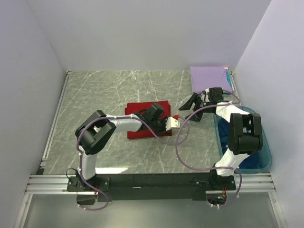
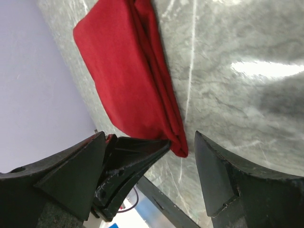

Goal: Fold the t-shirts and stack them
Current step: Neatly place the folded tshirt to the corner

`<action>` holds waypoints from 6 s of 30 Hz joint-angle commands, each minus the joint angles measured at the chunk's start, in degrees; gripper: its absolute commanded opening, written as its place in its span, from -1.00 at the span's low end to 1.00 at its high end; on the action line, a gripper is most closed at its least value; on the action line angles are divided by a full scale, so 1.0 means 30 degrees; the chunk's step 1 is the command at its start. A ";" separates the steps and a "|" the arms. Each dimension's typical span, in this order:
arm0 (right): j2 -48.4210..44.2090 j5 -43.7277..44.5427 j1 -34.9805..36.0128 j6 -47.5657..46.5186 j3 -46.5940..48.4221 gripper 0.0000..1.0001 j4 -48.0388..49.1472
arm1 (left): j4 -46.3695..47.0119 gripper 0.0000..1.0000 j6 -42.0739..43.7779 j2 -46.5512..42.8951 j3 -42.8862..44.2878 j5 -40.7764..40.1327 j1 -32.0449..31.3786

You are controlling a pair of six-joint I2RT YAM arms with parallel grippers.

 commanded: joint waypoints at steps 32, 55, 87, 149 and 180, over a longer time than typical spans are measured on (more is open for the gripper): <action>0.3134 0.2568 0.4798 0.9266 -0.2923 0.43 0.9401 | -0.0340 -0.99 -0.3145 -0.3660 0.1169 0.4312 0.2064; 0.5480 0.6261 0.5970 0.7173 0.1201 -0.92 1.0287 | -0.0839 -0.29 -0.3434 -0.3569 0.0877 0.4137 0.2415; 0.9844 1.1446 0.2542 -1.5808 2.2683 -1.00 -0.3077 | -0.5585 0.99 -0.8184 -0.7790 -0.1058 0.1324 0.7865; 0.7645 1.0132 0.0609 -1.6921 2.4590 -1.00 -0.4044 | -0.6200 0.99 -0.7949 -0.7908 -0.1117 0.1148 0.7865; 1.2216 0.9278 -0.3316 -2.2578 2.3974 -1.00 -0.0501 | -0.8251 0.99 -0.7803 -0.4450 0.2780 0.0973 0.7865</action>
